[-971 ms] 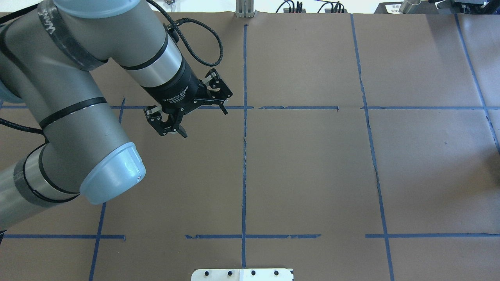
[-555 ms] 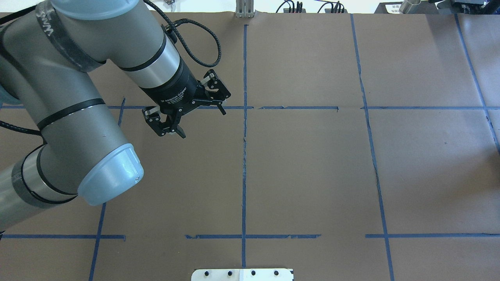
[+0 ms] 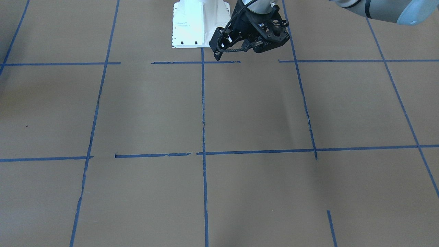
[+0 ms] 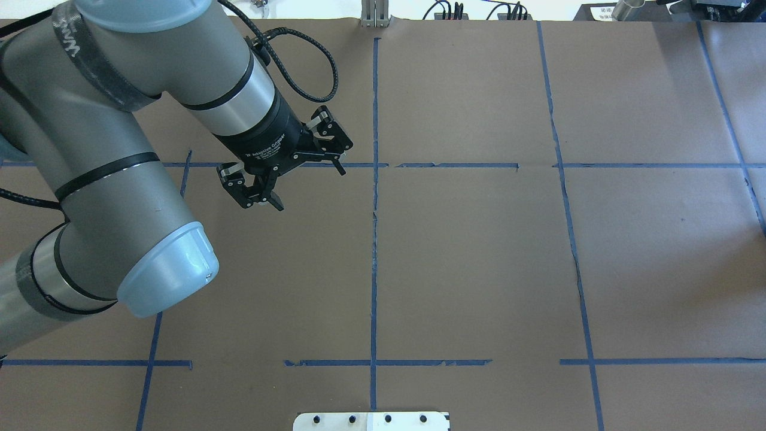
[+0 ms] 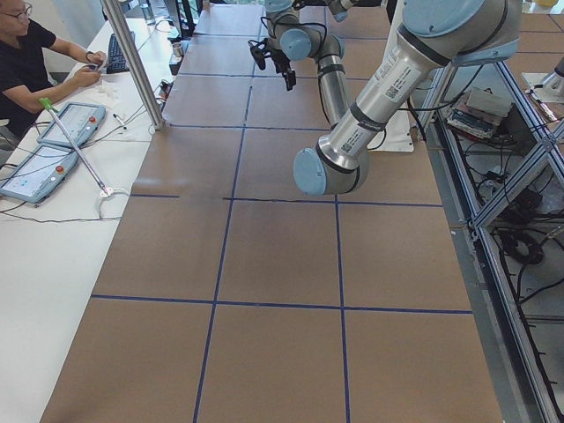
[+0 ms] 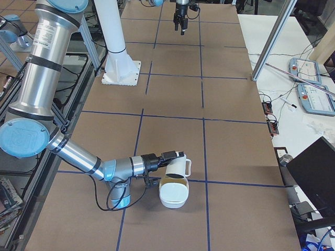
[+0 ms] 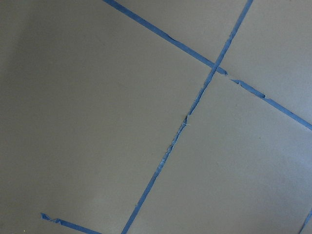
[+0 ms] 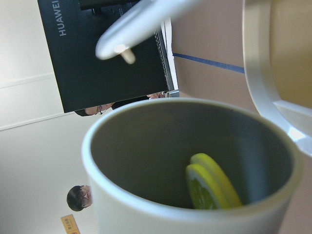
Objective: Left arm hands cup to right arm to dump lemon
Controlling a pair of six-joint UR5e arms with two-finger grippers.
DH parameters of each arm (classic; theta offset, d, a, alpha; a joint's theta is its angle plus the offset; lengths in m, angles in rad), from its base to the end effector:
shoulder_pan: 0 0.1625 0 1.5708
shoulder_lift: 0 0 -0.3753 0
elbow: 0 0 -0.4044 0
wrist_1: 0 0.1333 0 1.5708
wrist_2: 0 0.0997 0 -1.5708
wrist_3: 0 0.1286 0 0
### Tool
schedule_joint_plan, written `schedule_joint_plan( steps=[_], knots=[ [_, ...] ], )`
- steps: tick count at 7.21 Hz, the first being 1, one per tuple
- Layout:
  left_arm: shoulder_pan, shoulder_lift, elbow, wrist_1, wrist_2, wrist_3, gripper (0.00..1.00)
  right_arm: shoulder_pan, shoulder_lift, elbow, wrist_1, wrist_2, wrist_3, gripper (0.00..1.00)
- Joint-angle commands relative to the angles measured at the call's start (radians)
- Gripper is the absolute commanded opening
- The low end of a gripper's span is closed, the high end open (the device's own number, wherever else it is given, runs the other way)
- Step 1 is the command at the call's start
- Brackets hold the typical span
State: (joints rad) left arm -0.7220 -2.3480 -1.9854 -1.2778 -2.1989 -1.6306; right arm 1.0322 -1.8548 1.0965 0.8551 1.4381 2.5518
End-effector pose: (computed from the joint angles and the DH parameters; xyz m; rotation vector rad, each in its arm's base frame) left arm 0.3794 -0.4110 0.0411 -0.2720 1.0161 -0.4272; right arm -0.0278 -0.3395 0.6893 0.1670 -1.9411 1.5606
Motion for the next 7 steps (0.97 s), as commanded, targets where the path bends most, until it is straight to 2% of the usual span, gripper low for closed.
schedule_joint_plan(
  steps=[1, 3, 4, 7],
  knots=[
    [0.001, 0.001, -0.003, 0.0, 0.01, 0.0, 1.0, 0.021, 0.006, -0.003, 0.015, -0.028, 0.14, 0.01],
    [0.001, 0.001, -0.004, 0.002, 0.017, 0.0, 1.0, 0.032, 0.009, -0.004, 0.024, -0.08, 0.243, 0.02],
    [0.001, 0.003, -0.007, 0.003, 0.019, -0.002, 1.0, 0.031, 0.009, -0.007, 0.086, -0.085, 0.274, 0.02],
    [0.002, 0.001, -0.022, 0.009, 0.036, -0.008, 1.0, 0.035, 0.009, -0.004, 0.104, -0.088, 0.399, 0.03]
  ],
)
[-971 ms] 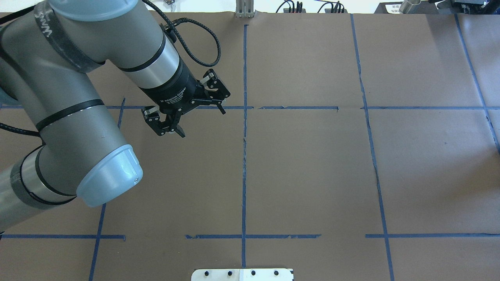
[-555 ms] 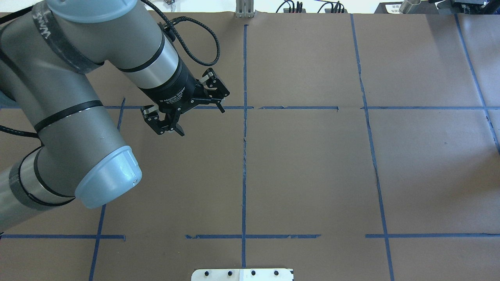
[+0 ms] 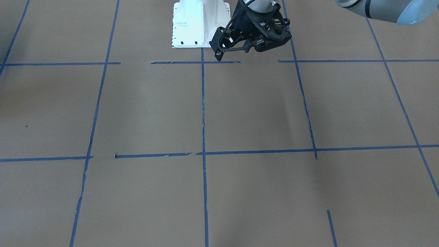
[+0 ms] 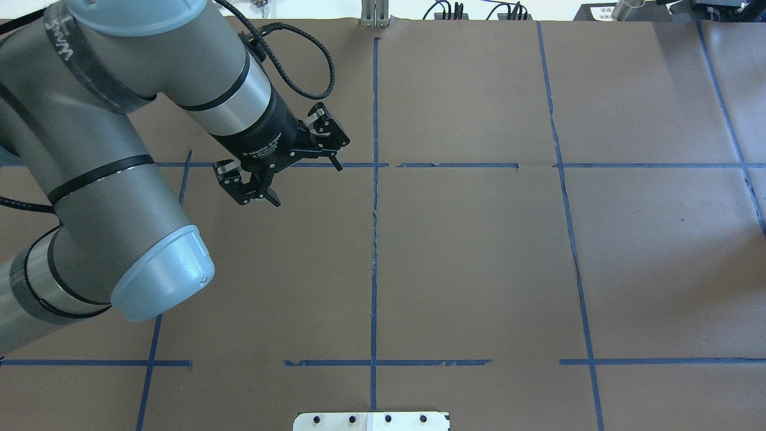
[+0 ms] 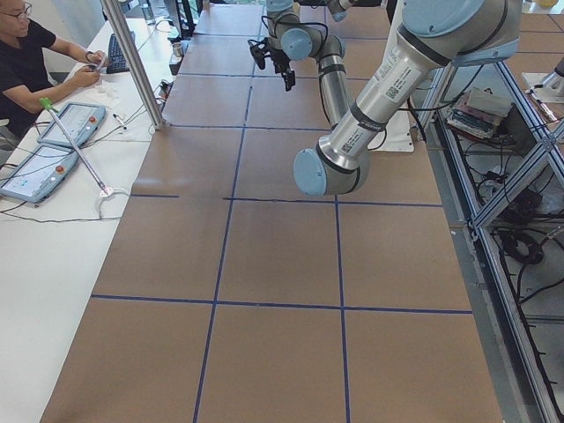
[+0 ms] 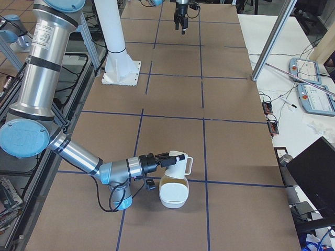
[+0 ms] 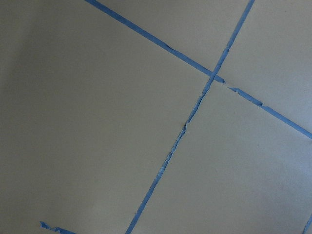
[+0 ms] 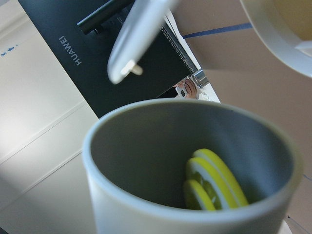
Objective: Left arm hands cup to right arm to dump lemon
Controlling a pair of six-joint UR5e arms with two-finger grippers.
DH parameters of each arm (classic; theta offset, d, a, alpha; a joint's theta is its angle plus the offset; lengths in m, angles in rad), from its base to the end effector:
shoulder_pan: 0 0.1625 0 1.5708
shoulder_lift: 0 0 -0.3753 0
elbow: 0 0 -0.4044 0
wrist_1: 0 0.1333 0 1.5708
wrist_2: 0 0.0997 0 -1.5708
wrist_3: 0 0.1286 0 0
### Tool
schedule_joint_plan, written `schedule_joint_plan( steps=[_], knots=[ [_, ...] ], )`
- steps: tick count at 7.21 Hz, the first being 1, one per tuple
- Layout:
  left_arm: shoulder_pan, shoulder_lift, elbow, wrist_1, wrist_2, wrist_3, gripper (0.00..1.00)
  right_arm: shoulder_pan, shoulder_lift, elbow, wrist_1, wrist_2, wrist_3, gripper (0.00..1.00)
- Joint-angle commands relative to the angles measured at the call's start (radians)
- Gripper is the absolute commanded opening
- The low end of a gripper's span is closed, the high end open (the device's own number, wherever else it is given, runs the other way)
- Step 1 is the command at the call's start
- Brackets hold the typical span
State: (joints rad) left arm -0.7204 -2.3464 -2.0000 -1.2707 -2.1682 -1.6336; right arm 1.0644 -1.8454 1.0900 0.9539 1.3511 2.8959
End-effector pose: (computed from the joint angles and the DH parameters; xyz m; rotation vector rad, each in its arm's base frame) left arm 0.3752 -0.4104 0.0402 -0.2441 1.0151 -0.4417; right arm -0.0025 -0.3371 0.6785 -0.0892 -2.2136 1.7699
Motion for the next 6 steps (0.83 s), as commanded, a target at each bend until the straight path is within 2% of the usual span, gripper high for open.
schedule_joint_plan(
  steps=[1, 2, 5, 6],
  knots=[
    [0.001, 0.001, -0.01, 0.002, 0.008, -0.006, 1.0, 0.014, -0.002, 0.001, 0.005, -0.001, 0.104, 0.03],
    [0.005, -0.002, -0.01, 0.002, 0.048, -0.006, 1.0, 0.022, -0.002, -0.001, 0.005, -0.001, 0.126, 0.02],
    [0.007, 0.015, -0.045, 0.001, 0.065, -0.006, 1.0, 0.037, 0.0, 0.001, 0.008, -0.013, 0.241, 0.01],
    [0.007, 0.013, -0.048, 0.001, 0.065, -0.006, 1.0, 0.035, 0.002, -0.018, 0.066, -0.035, 0.296, 0.01]
  ],
)
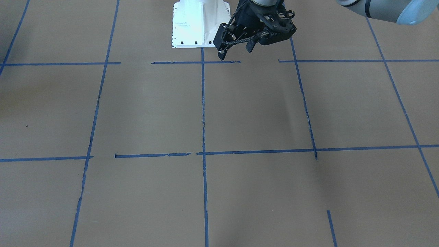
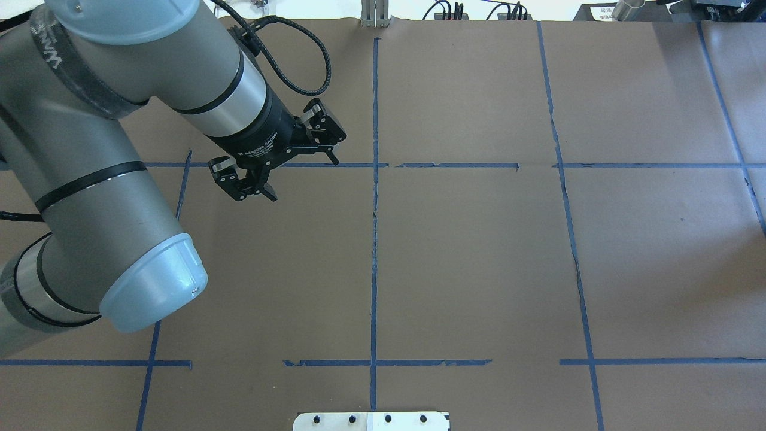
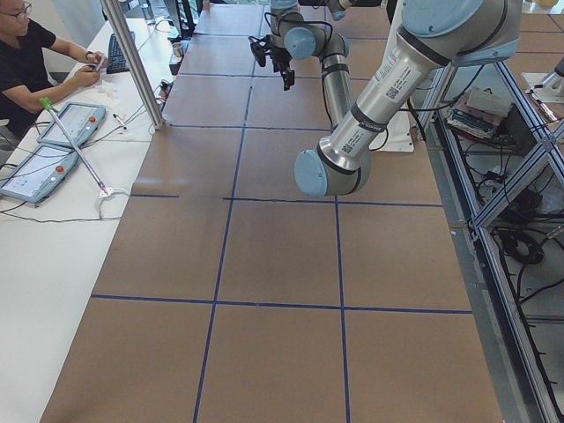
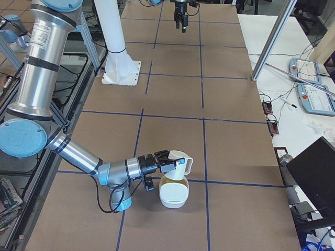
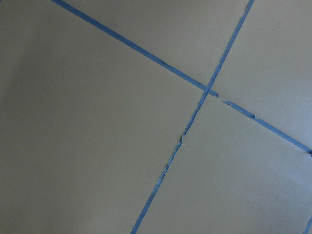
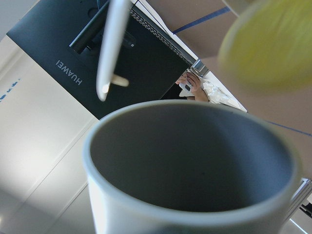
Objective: Left arm hands cup to right arm to dump lemon
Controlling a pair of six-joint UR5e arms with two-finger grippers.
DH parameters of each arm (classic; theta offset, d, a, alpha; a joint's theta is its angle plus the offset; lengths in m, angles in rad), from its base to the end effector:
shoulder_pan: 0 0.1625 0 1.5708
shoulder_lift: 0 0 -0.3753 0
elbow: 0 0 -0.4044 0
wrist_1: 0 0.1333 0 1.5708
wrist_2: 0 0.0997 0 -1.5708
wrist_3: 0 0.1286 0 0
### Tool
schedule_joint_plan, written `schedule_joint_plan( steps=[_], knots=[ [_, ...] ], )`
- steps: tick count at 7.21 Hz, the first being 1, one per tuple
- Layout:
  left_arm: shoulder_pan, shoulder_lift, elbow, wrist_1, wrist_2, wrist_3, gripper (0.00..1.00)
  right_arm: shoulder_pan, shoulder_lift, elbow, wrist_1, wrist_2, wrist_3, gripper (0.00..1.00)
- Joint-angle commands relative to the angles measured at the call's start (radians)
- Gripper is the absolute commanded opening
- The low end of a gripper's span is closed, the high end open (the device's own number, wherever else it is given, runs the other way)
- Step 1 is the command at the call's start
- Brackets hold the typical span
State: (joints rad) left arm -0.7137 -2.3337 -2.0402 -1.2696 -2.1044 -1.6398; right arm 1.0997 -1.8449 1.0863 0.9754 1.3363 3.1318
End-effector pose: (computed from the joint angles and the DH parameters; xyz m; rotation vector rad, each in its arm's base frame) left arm 0.3653 -0.4061 0.0384 -0.1822 1.0253 -0.4634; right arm 0.0126 -0.3348 0.6777 -0.3198 -2.3324 1.8953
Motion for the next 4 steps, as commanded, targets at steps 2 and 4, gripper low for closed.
schedule_joint_plan(
  steps=[2, 4],
  knots=[
    [-0.003, 0.004, -0.014, 0.001, 0.001, 0.002, 1.0, 0.0, 0.018, -0.022, 0.045, -0.023, 0.084, 0.01],
    [-0.004, 0.007, -0.012, 0.001, 0.001, 0.008, 1.0, -0.001, 0.044, -0.008, 0.008, -0.02, -0.003, 0.01]
  ],
)
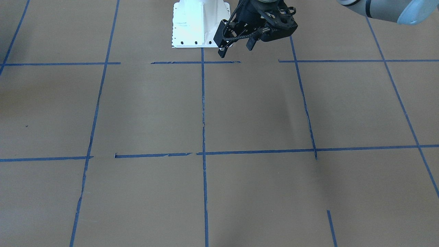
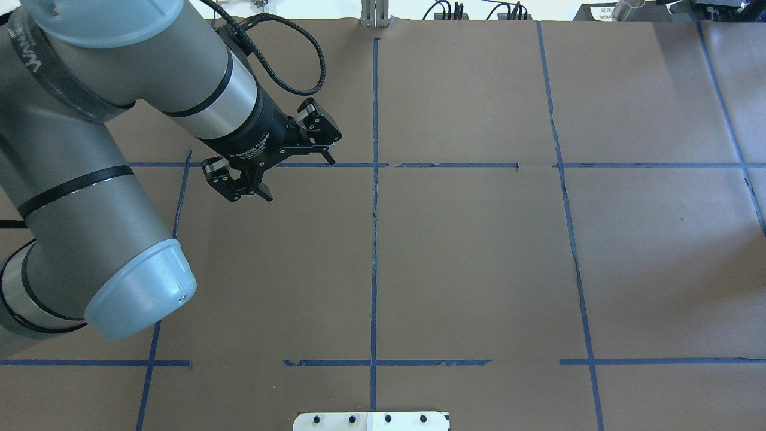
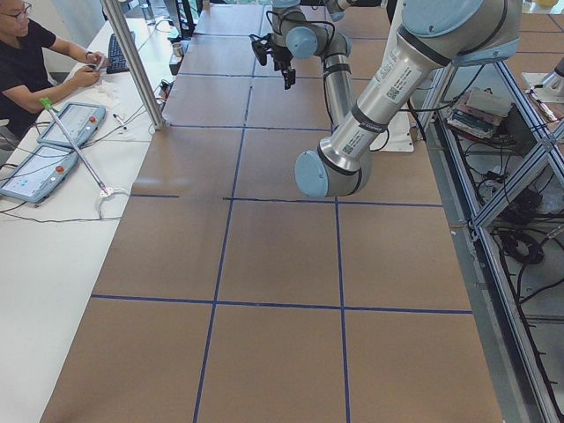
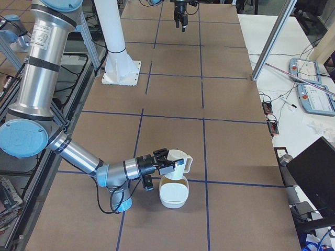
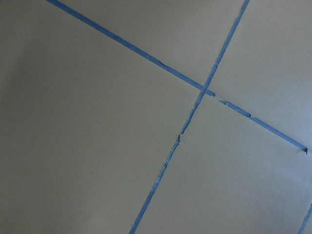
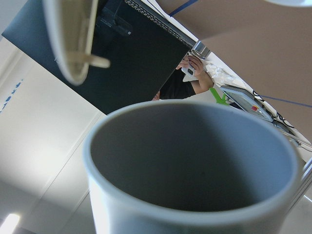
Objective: Left arm hands cup to right arm to dump lemon
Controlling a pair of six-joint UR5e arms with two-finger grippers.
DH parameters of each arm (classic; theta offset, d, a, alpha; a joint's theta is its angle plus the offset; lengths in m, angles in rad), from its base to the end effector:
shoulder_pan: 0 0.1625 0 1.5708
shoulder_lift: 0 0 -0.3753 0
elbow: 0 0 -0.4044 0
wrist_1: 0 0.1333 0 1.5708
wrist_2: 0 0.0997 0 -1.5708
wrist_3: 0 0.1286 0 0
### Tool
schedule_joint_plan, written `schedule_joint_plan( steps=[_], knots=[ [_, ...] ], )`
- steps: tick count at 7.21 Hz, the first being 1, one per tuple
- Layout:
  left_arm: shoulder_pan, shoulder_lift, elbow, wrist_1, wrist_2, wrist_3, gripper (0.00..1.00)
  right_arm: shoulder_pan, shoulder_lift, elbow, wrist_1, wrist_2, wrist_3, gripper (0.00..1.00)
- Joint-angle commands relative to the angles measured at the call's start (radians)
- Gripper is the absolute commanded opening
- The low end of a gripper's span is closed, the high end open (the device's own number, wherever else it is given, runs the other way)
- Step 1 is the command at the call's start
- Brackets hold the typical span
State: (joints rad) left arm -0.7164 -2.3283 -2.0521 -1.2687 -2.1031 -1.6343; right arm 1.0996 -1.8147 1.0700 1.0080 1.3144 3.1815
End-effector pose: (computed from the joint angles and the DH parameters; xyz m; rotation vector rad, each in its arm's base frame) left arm 0.3611 -0.4046 0.0382 -0.1746 1.0307 -0.4594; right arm 0.0112 -0.3434 0.6721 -0.3816 -2.4091 1.8835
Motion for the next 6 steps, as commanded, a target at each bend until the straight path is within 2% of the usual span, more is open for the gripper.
schedule_joint_plan(
  steps=[1, 4, 6],
  knots=[
    [-0.003, 0.001, -0.002, 0.0, -0.002, 0.002, 1.0, 0.0, 0.015, 0.059, -0.102, 0.009, -0.148, 0.01],
    [-0.003, 0.001, -0.008, 0.0, -0.003, 0.004, 1.0, -0.001, 0.011, 0.195, -0.334, 0.087, -0.514, 0.0],
    [-0.005, 0.003, -0.008, -0.001, -0.005, 0.004, 1.0, -0.009, 0.014, 0.353, -0.556, 0.134, -0.851, 0.0]
  ],
)
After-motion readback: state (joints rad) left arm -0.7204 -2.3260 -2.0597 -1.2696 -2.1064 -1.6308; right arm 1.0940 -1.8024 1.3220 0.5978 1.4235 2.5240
